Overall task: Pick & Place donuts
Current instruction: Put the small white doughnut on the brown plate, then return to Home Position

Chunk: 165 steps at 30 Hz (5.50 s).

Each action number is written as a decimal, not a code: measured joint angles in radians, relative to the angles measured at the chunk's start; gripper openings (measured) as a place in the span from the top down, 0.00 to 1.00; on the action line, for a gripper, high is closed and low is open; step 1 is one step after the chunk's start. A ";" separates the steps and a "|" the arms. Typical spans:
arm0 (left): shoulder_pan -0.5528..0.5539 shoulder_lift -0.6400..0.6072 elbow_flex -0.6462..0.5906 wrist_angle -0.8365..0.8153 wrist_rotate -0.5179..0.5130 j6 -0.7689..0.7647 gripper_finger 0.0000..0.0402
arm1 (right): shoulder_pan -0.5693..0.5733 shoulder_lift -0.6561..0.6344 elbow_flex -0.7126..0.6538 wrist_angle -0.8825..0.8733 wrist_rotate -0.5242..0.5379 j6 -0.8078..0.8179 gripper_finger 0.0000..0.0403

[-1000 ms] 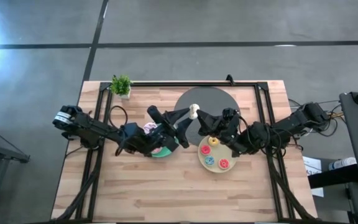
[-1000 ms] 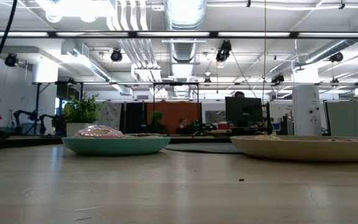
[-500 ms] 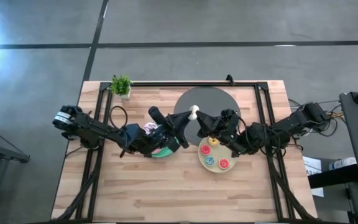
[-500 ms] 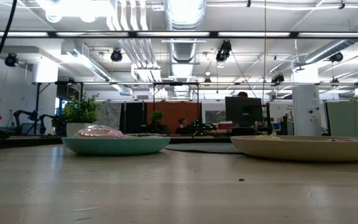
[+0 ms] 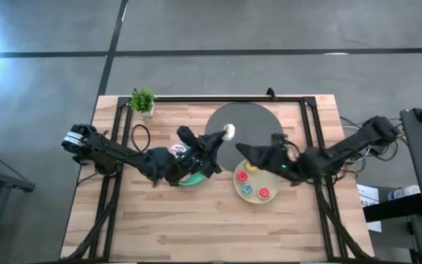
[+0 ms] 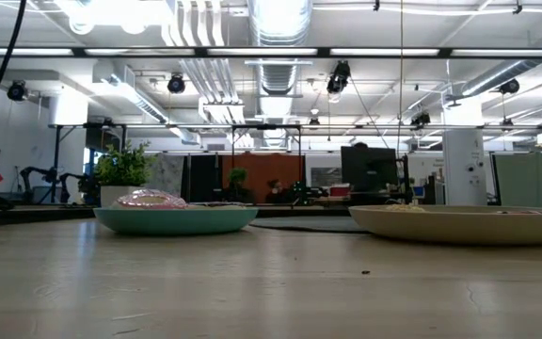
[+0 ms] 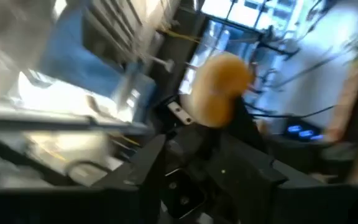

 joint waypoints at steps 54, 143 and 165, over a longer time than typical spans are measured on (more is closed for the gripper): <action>0.228 0.956 1.045 -1.449 0.594 -0.890 0.91 | 0.316 -0.220 0.423 -1.427 0.432 0.222 0.59; 0.594 -1.102 -0.835 -0.606 1.389 -1.955 0.57 | -0.029 -0.864 -0.673 -0.330 -0.153 -0.693 0.65; 0.568 -1.574 -1.169 -0.669 1.325 -1.946 0.57 | -0.073 -1.101 -0.879 -0.380 -0.227 -0.924 0.65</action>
